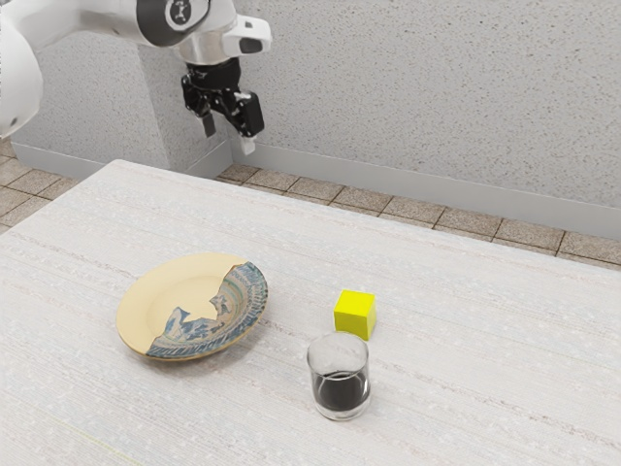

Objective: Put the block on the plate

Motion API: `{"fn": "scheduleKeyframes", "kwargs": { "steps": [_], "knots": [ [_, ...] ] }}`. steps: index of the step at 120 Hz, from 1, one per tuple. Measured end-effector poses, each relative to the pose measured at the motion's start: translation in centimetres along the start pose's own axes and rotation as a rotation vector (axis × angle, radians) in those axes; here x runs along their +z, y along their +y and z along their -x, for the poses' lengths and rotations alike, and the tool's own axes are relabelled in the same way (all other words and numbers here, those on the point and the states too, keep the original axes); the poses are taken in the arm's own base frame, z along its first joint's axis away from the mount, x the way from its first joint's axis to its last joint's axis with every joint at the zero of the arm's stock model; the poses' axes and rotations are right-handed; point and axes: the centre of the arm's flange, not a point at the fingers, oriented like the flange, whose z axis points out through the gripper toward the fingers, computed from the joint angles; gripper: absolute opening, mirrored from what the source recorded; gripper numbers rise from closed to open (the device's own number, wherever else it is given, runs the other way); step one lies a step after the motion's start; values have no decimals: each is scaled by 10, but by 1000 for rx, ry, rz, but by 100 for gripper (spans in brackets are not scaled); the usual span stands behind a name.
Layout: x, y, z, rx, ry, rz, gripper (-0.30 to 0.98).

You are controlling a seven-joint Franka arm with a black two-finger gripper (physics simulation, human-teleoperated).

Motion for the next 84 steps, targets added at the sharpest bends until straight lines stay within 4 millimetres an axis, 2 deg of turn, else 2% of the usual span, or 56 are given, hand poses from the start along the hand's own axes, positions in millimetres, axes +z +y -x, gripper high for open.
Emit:
{"fn": "scheduleKeyframes", "kwargs": {
  "steps": [10,18,30,43,51,70,84],
  "knots": [
    [4,2,-2,13,-1,2,67],
    [25,9,-11,37,-30,1,67],
    [90,24,-43,130,-84,2,67],
    [153,66,-75,312,-71,27,67],
    [181,86,-85,411,-50,45,67],
    [214,122,-94,608,20,68,67],
    [252,142,-83,723,17,103,67]
  ]
}}
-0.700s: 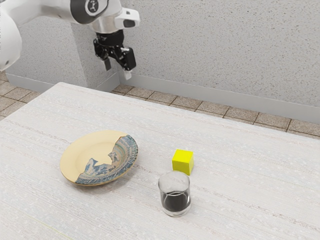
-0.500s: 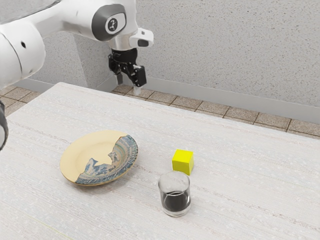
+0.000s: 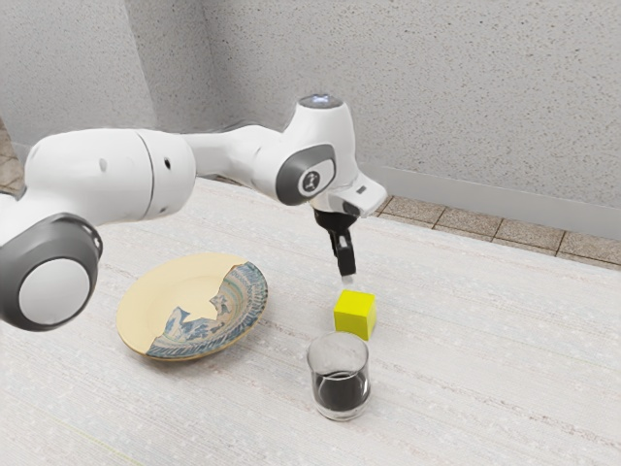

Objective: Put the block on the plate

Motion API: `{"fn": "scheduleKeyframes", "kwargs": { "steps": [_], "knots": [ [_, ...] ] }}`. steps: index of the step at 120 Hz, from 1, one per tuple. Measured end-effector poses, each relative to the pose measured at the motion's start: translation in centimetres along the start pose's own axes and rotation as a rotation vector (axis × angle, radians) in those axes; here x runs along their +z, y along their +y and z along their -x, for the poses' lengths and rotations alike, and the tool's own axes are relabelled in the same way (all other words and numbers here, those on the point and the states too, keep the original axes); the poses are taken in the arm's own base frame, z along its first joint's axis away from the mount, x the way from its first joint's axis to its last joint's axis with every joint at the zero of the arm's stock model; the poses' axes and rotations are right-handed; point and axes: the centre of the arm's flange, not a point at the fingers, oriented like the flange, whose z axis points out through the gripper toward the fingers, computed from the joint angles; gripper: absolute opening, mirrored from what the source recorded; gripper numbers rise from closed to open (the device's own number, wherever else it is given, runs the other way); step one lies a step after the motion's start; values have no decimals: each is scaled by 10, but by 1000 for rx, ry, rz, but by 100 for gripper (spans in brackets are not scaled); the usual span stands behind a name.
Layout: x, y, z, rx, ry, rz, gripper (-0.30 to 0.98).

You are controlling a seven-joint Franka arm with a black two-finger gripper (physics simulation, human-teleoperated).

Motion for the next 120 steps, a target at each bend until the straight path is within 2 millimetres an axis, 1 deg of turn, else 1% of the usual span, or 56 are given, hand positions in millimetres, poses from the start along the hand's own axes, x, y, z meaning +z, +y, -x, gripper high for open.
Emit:
{"fn": "scheduleKeyframes", "kwargs": {
  "steps": [10,16,24,31,35,41,48,56,67,78,85,98,120],
  "knots": [
    [24,13,1,66,5,22,67],
    [29,17,0,104,17,22,67],
    [20,22,-4,153,44,11,67],
    [-8,27,-9,201,78,-17,67],
    [-17,29,-11,224,89,-26,67],
    [-23,31,-11,255,94,-31,67],
    [-22,29,-10,283,93,-32,67],
    [-11,26,-7,311,84,-23,67],
    [21,23,-5,336,71,13,67],
    [44,16,0,347,70,39,67],
    [54,12,2,356,70,48,67],
    [71,11,3,380,71,60,67],
    [91,11,2,420,73,65,67]
  ]
}}
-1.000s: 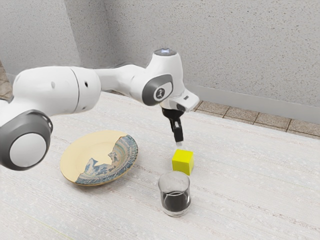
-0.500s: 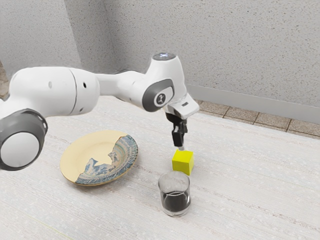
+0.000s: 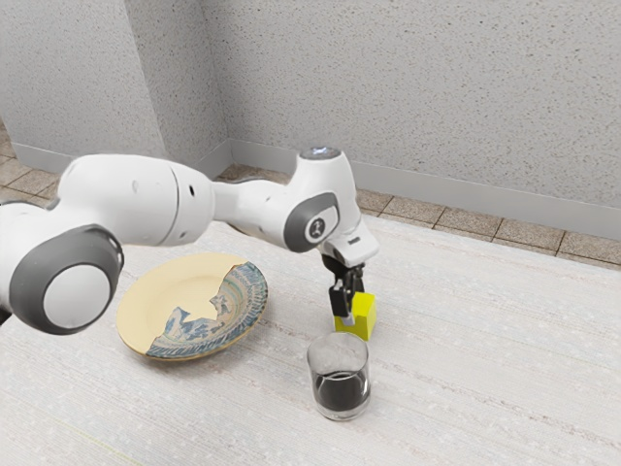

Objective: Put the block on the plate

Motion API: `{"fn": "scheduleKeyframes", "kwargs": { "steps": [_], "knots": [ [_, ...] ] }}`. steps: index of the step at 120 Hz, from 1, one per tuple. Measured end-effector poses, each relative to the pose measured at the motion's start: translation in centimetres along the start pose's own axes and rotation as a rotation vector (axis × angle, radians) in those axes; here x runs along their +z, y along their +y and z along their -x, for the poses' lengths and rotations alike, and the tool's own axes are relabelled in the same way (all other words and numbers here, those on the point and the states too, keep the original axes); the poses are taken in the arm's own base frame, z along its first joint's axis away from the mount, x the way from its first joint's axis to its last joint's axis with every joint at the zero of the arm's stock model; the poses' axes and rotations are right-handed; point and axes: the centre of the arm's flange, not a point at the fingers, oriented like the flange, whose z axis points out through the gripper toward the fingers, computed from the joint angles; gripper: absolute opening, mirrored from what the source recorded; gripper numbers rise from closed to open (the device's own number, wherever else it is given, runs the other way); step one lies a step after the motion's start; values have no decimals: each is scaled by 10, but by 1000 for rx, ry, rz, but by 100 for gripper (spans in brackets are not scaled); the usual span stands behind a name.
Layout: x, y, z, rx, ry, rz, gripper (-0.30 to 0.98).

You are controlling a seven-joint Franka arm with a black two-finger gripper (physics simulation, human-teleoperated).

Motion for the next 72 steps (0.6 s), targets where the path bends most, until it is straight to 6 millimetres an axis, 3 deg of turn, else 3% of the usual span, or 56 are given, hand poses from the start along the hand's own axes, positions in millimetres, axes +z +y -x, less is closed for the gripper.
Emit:
{"fn": "scheduleKeyframes", "kwargs": {
  "steps": [59,72],
  "knots": [
    [17,3,-9,104,19,-24,67],
    [18,2,-8,118,24,-27,60]
  ]
}}
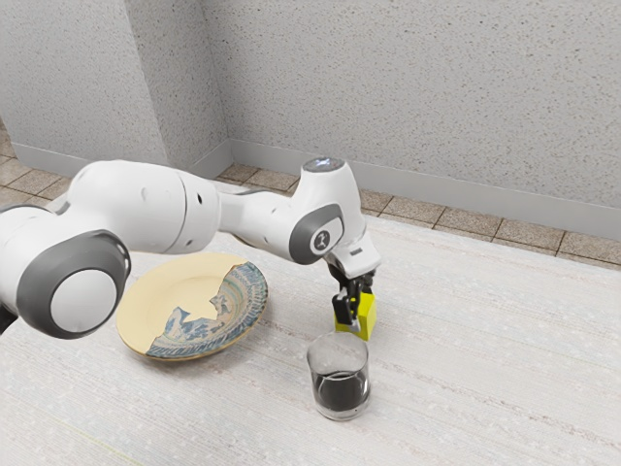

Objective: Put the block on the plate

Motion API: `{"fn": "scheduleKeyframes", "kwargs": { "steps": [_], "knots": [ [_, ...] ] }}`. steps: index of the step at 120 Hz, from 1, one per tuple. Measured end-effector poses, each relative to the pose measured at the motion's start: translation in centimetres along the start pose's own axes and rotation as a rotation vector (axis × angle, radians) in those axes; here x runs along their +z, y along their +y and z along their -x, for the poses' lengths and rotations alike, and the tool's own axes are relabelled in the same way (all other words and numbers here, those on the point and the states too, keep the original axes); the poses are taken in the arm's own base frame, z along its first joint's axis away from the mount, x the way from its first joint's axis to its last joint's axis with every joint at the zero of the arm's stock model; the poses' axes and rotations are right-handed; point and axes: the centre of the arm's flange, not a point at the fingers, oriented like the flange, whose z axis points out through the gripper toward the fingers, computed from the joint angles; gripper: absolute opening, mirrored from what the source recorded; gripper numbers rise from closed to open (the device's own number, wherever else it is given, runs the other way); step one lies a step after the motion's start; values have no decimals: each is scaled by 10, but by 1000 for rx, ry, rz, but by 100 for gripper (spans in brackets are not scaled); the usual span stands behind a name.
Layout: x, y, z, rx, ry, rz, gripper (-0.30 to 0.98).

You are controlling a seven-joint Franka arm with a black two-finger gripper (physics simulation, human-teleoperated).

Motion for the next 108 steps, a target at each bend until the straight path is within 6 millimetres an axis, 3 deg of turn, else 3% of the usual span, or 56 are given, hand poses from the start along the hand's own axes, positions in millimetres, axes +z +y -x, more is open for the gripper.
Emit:
{"fn": "scheduleKeyframes", "kwargs": {
  "steps": [21,46,72,80,90,99,108],
  "knots": [
    [0,-1,2,8,13,-2,48],
    [-7,-3,1,23,19,-10,43],
    [-38,-9,7,28,15,-42,41],
    [-59,-12,15,20,11,-59,41],
    [-96,6,39,-3,-12,-60,40],
    [-128,29,80,-58,-39,-56,39],
    [-144,38,127,-131,-61,-49,39]
  ]
}}
